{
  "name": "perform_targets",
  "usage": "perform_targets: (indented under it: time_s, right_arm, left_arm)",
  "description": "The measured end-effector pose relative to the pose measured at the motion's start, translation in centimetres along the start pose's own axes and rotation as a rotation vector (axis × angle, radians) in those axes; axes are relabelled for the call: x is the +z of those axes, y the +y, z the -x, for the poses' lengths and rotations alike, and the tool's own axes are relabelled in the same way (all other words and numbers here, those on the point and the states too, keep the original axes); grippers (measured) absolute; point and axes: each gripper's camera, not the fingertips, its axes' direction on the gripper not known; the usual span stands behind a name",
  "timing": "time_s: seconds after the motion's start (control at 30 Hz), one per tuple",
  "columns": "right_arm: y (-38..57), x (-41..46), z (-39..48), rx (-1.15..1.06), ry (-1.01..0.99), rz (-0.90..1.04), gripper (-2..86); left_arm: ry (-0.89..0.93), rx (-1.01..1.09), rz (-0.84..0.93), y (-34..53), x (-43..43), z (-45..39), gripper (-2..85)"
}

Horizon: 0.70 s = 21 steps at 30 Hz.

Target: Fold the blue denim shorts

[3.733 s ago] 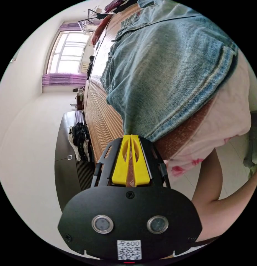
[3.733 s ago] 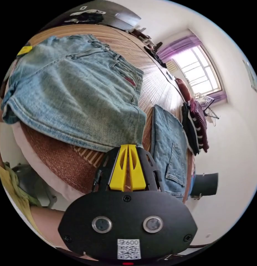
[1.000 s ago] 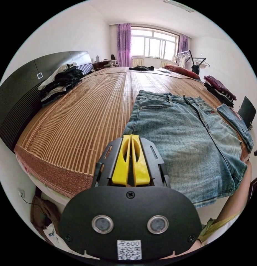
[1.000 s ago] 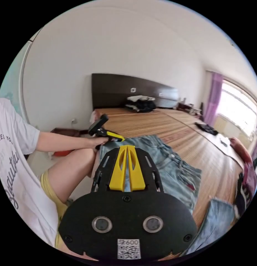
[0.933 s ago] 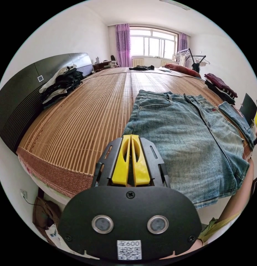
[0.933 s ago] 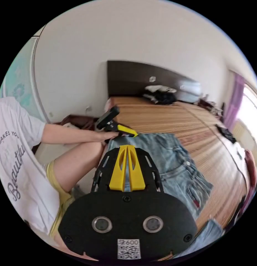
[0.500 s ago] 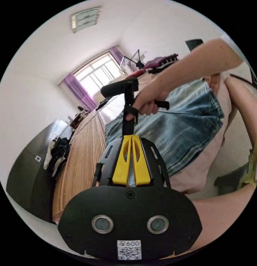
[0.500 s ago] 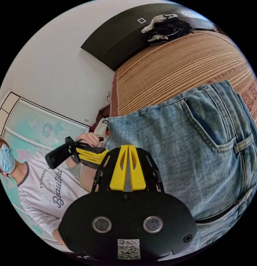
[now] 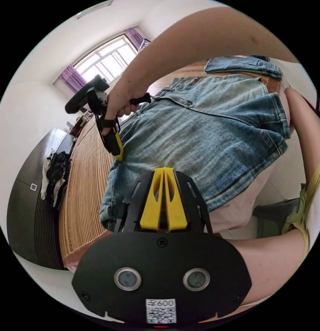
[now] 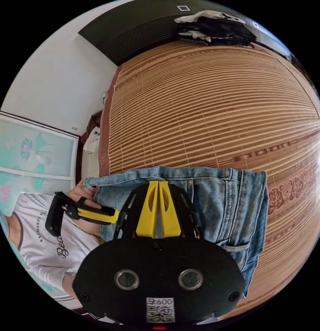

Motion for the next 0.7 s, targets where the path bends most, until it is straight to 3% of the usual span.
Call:
perform_targets:
  time_s: [0.1,0.2,0.27,0.33,0.37,0.47,0.6,0.7]
  right_arm:
    - [2.7,-0.5,0.5,-0.061,0.056,-0.029,-0.8]
    - [5.3,-3.2,-2.7,-0.011,-0.008,-0.139,-0.8]
    - [6.7,-5.3,-5.8,0.073,-0.031,-0.238,-0.9]
    - [7.9,-6.7,-9.2,0.197,0.003,-0.303,-0.9]
    - [8.4,-7.4,-11.1,0.264,0.05,-0.319,-0.9]
    - [8.1,-6.6,-14.4,0.302,0.298,-0.173,-0.8]
    - [7.3,-9.7,-19.8,0.458,0.219,-0.203,-0.8]
    - [5.9,-11.8,-20.9,0.444,0.261,-0.177,-0.8]
  left_arm:
    - [-0.005,-0.008,-0.011,0.1,-0.3,1.4,0.6]
    - [-0.291,-0.229,-0.1,1.4,-2.3,4.6,0.7]
    - [-0.36,-0.355,-0.098,2.4,-2.7,7.2,0.7]
    - [-0.156,-0.434,0.156,3.0,1.2,11.1,0.7]
    - [-0.121,-0.454,0.17,3.4,1.8,11.8,0.7]
    - [-0.044,-0.573,0.064,6.0,-0.3,15.1,0.6]
    - [0.067,-0.709,-0.131,10.4,-1.6,18.5,0.6]
    - [0.028,-0.713,-0.184,10.4,-2.1,19.4,0.5]
